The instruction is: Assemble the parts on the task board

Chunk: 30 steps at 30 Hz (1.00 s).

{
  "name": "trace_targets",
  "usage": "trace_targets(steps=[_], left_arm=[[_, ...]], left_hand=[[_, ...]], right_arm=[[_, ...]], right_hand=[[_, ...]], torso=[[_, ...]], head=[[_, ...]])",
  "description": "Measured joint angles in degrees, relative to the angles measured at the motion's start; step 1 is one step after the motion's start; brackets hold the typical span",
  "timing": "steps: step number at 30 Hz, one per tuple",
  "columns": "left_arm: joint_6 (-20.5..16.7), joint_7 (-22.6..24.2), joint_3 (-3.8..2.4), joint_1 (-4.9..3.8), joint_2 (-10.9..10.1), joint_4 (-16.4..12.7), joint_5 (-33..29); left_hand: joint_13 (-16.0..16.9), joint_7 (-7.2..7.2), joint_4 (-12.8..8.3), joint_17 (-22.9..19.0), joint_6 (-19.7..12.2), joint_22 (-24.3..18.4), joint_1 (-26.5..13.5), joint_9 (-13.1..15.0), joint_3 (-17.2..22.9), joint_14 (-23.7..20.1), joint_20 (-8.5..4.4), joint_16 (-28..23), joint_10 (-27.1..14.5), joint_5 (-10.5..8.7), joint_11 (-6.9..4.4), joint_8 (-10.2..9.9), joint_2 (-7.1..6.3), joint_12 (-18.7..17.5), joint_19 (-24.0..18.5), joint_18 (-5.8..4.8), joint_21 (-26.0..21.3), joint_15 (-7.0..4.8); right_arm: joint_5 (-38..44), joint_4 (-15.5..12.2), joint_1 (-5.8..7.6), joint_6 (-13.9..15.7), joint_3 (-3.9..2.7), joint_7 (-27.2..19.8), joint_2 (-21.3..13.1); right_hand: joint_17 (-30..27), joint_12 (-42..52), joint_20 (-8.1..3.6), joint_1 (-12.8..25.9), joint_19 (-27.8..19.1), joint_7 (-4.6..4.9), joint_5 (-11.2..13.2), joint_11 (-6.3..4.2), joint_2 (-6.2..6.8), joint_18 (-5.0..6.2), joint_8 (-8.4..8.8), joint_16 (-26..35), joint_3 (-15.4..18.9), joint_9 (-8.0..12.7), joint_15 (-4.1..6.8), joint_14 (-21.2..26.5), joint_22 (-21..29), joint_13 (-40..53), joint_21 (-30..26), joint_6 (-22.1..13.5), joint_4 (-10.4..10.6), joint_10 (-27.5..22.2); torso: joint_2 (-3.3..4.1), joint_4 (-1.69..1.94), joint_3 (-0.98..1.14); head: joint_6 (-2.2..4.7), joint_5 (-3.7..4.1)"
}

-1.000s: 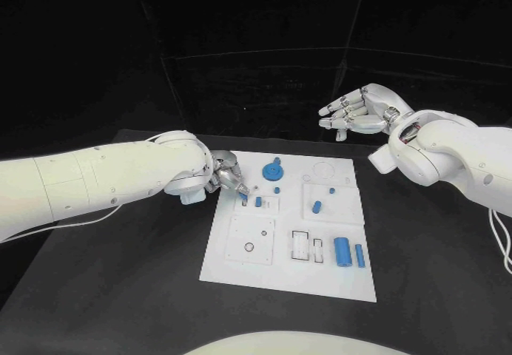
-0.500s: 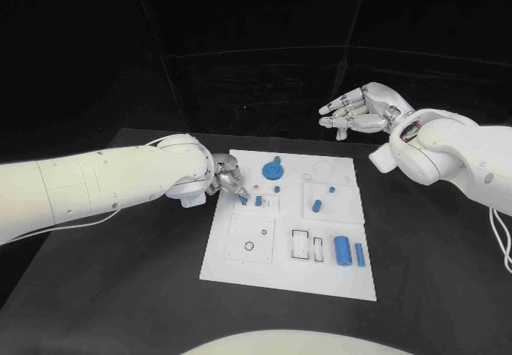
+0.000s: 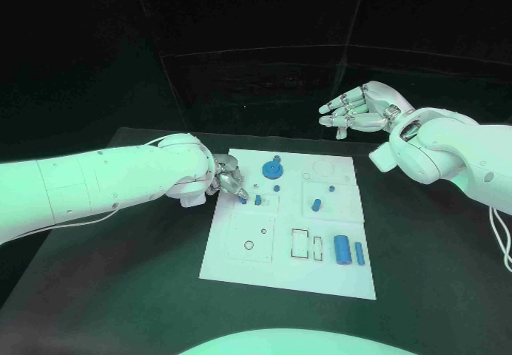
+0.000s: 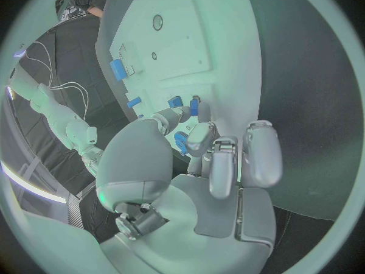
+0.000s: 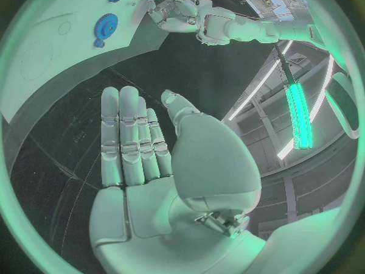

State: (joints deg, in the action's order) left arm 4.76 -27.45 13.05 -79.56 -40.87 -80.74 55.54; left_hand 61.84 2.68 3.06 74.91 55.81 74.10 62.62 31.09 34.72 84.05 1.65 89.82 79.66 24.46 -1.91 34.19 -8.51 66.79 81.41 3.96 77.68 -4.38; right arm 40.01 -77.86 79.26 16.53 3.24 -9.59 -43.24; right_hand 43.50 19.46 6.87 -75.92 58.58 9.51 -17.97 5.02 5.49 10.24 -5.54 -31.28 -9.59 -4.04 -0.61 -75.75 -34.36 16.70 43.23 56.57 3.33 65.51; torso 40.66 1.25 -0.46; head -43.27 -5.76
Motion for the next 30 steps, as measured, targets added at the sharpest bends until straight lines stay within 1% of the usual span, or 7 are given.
trace_targets(steps=[19,25,26,28,30], left_arm=[[0.8,-0.4,-0.02,0.0,-0.4,-0.5,0.8],[1.1,-0.8,-0.06,-0.06,-0.1,-0.4,0.9],[1.2,-0.9,-0.07,-0.08,0.0,-0.4,0.9],[1.4,-1.1,-0.08,-0.11,0.2,-0.2,1.0],[1.5,-1.3,-0.09,-0.11,0.4,-0.1,1.0]], left_hand=[[-0.1,-0.11,-0.2,0.0,0.3,0.1,0.2,-0.1,-0.2,0.0,0.0,0.0,0.0,0.2,0.01,0.0,-0.25,0.0,0.0,0.0,0.0,0.0],[-0.1,-0.11,-0.2,0.0,0.3,-0.1,0.1,-0.2,-0.2,0.0,0.0,0.0,0.2,0.46,-0.07,0.0,-0.3,0.0,0.0,0.0,0.0,0.0],[-0.1,-0.31,-0.2,0.0,0.5,-0.1,-0.3,-0.3,-0.2,0.0,0.0,0.0,0.4,0.57,-0.25,0.0,-0.05,0.0,0.0,0.0,0.0,0.0],[-0.1,-0.61,-0.2,0.0,0.8,-0.1,-1.2,-0.3,-0.1,0.0,0.0,0.0,0.5,0.66,-0.34,0.0,0.04,0.0,0.0,0.0,0.0,0.0],[-0.1,-0.82,-0.9,0.0,1.1,-0.1,-2.1,-0.4,0.6,-0.2,0.0,0.0,0.6,0.67,-0.45,0.0,0.32,0.0,0.0,0.0,0.0,-0.21]], right_arm=[[0.0,0.0,0.0,0.0,0.0,-0.1,0.0],[0.0,0.0,0.0,0.0,0.0,-0.1,0.0],[0.0,0.0,0.0,0.0,0.0,-0.1,0.0],[0.0,0.0,0.0,0.0,0.0,-0.1,0.0],[0.0,0.0,0.0,0.0,0.0,-0.1,0.0]], right_hand=[[-0.1,0.0,0.0,0.0,0.0,0.0,0.0,0.0,0.0,0.0,0.0,0.0,0.0,0.0,0.0,0.0,0.0,-0.1,-0.2,0.0,0.0,0.0],[-0.1,0.0,0.0,0.0,0.0,0.0,0.0,0.0,0.0,0.0,0.0,0.0,0.0,0.0,0.0,0.0,0.0,-0.1,-0.2,0.0,0.0,0.0],[-0.1,0.0,0.0,0.0,0.0,0.0,0.0,0.0,0.0,0.0,0.0,0.0,-0.1,0.0,0.0,0.0,0.0,-0.1,-0.2,0.0,0.1,0.0],[-0.1,0.0,0.0,0.0,0.0,0.0,0.0,0.0,0.0,0.0,0.0,0.0,-0.2,0.0,0.0,0.0,0.0,-0.1,-0.2,0.0,0.2,0.0],[-0.1,0.0,0.0,0.0,0.0,0.0,0.0,0.0,0.0,0.0,0.0,0.0,-0.2,0.0,0.0,0.0,0.0,-0.1,-0.2,0.0,0.2,0.0]], torso=[[-0.03,0.05,-0.05],[-0.01,0.04,0.01],[0.0,0.04,0.01],[0.01,0.04,0.01],[0.01,0.03,0.01]], head=[[-0.08,-0.01],[-0.07,0.03],[-0.07,0.04],[-0.08,0.08],[-0.19,0.13]])
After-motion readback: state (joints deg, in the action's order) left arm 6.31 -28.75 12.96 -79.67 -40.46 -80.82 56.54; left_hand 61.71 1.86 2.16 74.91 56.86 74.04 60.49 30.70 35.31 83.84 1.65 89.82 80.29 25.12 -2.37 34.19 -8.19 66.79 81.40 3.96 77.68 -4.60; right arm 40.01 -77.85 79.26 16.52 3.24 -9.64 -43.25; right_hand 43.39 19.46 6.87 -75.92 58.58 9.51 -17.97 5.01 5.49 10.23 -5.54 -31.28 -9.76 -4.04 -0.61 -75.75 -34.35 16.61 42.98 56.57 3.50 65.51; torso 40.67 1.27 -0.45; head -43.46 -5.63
